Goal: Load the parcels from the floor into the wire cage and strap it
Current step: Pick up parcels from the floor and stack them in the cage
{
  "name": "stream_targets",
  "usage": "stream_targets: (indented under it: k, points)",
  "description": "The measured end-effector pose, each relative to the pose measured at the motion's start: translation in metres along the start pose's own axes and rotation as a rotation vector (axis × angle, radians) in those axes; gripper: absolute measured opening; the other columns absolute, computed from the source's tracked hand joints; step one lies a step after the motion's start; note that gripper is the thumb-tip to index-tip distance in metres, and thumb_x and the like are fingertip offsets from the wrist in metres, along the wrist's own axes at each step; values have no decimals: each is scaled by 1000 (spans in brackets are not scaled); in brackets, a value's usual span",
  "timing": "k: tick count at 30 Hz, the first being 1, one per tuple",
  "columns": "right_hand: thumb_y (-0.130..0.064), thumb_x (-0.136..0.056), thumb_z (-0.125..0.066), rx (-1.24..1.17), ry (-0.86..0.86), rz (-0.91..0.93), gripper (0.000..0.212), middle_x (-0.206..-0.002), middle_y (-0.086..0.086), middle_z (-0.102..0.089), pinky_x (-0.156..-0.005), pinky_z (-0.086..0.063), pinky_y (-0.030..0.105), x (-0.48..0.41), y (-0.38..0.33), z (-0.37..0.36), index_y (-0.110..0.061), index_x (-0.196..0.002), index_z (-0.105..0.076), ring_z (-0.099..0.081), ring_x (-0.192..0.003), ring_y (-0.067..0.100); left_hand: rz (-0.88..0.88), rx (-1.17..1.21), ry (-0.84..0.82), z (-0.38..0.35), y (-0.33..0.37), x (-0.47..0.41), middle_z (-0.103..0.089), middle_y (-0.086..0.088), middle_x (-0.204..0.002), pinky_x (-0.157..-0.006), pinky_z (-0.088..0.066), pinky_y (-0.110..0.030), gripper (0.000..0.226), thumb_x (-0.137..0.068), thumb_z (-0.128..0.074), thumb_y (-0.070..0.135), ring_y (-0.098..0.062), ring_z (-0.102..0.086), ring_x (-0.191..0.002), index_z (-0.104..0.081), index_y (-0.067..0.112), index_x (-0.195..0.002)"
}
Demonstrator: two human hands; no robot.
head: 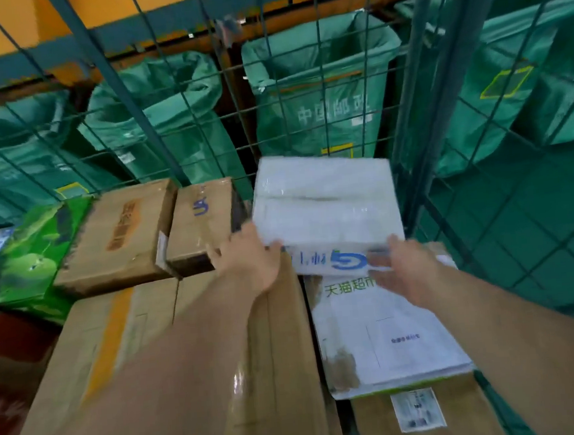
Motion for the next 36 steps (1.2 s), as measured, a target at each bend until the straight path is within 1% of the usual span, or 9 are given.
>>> stream_targets:
  k: [3, 10, 14, 19, 22, 25, 29, 33, 36]
  points:
    - [-37, -108, -41, 79, -10, -61, 36, -122, 8, -66, -89, -52, 41, -5, 38, -7, -34, -144, -38, -69, -100, 29, -93, -73, -58, -37, -14, 22, -25, 3, -168, -126, 4, -55, 63, -103, -18, 62, -18, 0, -158, -33, 32, -157]
    - [-20, -106, -52, -12, -119, 27, 70, -146, -5, -47, -96, -50, 44, -32, 9, -33, -52, -155, -15, -51, -121, 17, -154, -221, 88, -36, 7, 28, -46, -1, -146, -125, -1, -58, 53, -106, -21, 57, -27, -31, -143, -54, 30, -138]
    - [-22, -106, -52, 367, -240, 89, 53, -152, 6, -48, -105, -47, 44, -44, 7, -45, -25, -156, -36, -51, -131, 24, -167, -363, 134, -31, 10, 32, -52, -5, -135, -123, -7, -60, 52, -107, -20, 54, -31, -41, -132, -57, 26, -131]
    - [-9, -104, -52, 652, -284, 24, 21, -94, 6, -69, -52, -41, 20, 18, 95, -18, -11, -114, -70, -57, -72, 17, -197, -491, 154, -24, 24, 39, -53, -10, -131, -121, -7, -64, 48, -109, -24, 44, -35, -44, -127, -59, 19, -129]
    - [-14, -105, -54, 572, -293, -49, 20, -84, 1, -72, -68, -57, 23, 72, 150, 8, -16, -95, -72, -68, -71, 12, -199, -397, 172, -13, 31, 65, -56, -8, -128, -122, -12, -61, 41, -105, -33, 40, -34, -47, -124, -60, 17, -127]
    - [-5, -104, -54, 384, -261, -175, 16, -82, 10, -69, -51, -50, 14, 120, 174, 24, 2, -97, -66, -66, -62, 12, -218, -154, 92, -13, 34, 128, -55, -8, -131, -119, -26, -54, 50, -97, -29, 46, -34, -49, -124, -59, 19, -127]
    - [-14, -97, -63, 303, -185, -314, 19, -71, 15, -65, -40, -41, 18, 170, 209, 23, 5, -96, -63, -58, -59, 24, -205, 250, 168, -5, 13, 258, -59, 4, -107, -87, -48, -39, 29, -92, -46, 43, -21, -57, -96, -65, 27, -106]
    - [-12, -99, -62, 429, -264, -382, 18, -56, 8, -63, -38, -43, 20, 235, 237, 10, 1, -87, -65, -58, -52, 20, 297, 697, 53, -34, -56, 364, -65, 14, -83, -75, -55, -27, 10, -85, -69, 27, -2, -61, -73, -68, 29, -95]
    - [-13, -102, -58, 557, -312, -289, 18, -68, 7, -67, -38, -35, 16, 292, 236, -6, -11, -85, -65, -58, -56, 16, 615, 797, -203, -48, -91, 432, -67, 3, -79, -70, -51, -20, 10, -95, -67, 16, -12, -61, -71, -66, 24, -90]
Point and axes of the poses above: each hand's wrist, its own x-axis away from the middle knuckle, its own z-axis out of the back of the hand, y = z × x, the point moved 8 cm from there along -x, towards the middle knuckle
